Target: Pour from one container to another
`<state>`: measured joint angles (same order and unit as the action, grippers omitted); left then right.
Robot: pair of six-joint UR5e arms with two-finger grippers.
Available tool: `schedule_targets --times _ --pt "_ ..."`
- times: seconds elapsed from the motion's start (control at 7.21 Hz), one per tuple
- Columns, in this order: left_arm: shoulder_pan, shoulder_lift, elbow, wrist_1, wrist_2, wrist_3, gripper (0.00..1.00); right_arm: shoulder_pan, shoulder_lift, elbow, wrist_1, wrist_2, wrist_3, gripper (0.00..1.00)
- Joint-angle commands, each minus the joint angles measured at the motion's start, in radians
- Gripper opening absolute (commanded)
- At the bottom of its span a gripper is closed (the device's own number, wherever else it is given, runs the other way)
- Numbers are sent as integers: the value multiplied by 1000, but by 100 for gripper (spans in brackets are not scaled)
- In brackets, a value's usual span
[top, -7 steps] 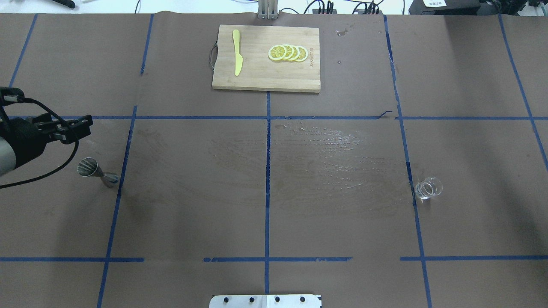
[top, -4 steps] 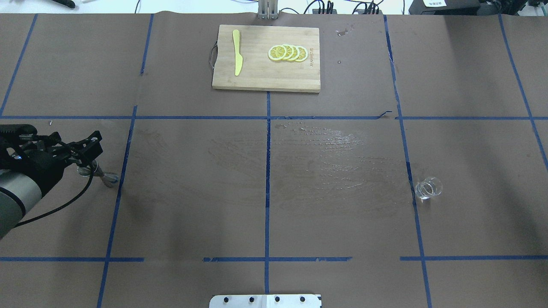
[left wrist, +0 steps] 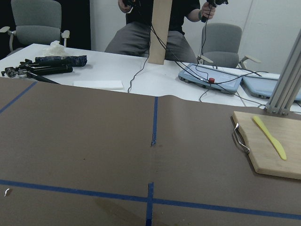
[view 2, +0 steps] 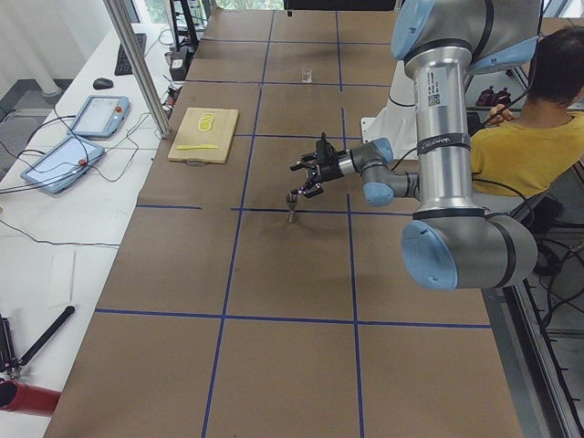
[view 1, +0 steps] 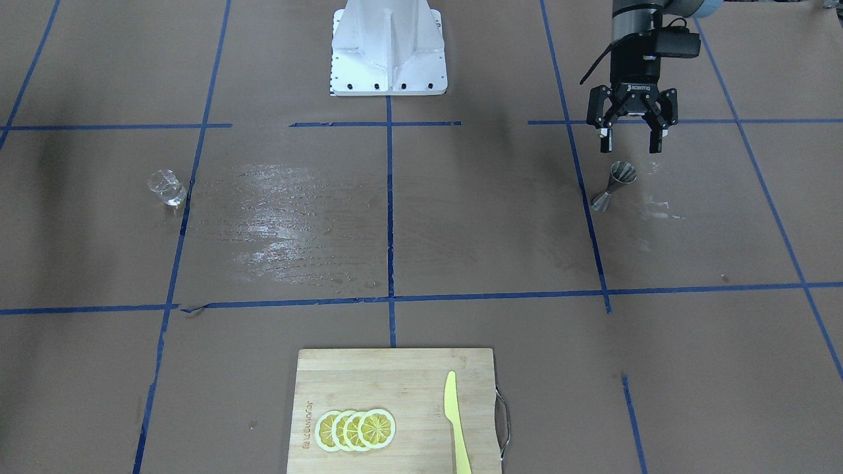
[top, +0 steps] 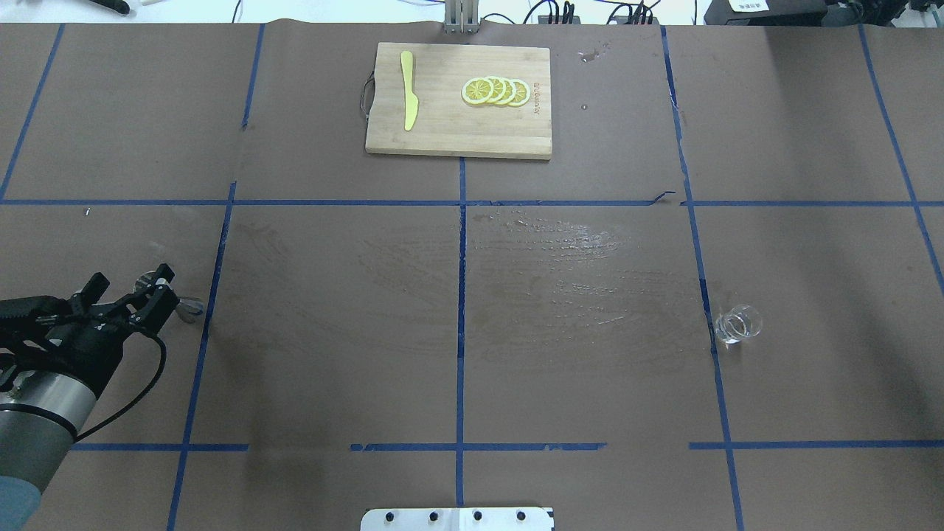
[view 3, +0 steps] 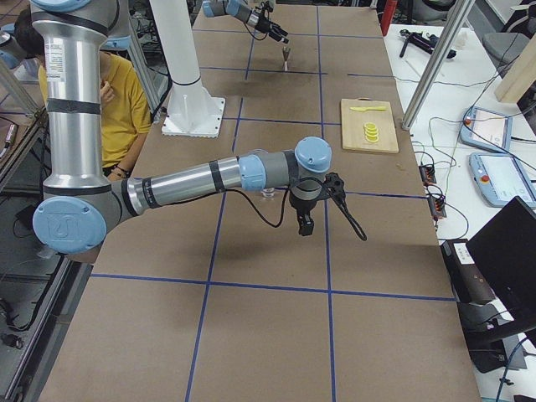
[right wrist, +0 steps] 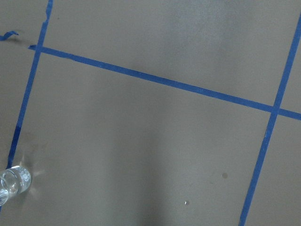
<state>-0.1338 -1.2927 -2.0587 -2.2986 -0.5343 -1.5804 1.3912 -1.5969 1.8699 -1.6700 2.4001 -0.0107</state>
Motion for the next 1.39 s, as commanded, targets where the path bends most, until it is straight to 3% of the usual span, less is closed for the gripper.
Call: schedule_targets --times 0.0,0.83,1.25 --pt "40 1 78 -13 65 -76 99 -8 0 -1 -1 -1 0 100" --pt "79 -25 166 -12 97 -66 99 -8 0 -8 -1 1 -2 100" --pt "80 -100 236 -12 97 -33 99 -8 0 -9 -1 -1 -2 100"
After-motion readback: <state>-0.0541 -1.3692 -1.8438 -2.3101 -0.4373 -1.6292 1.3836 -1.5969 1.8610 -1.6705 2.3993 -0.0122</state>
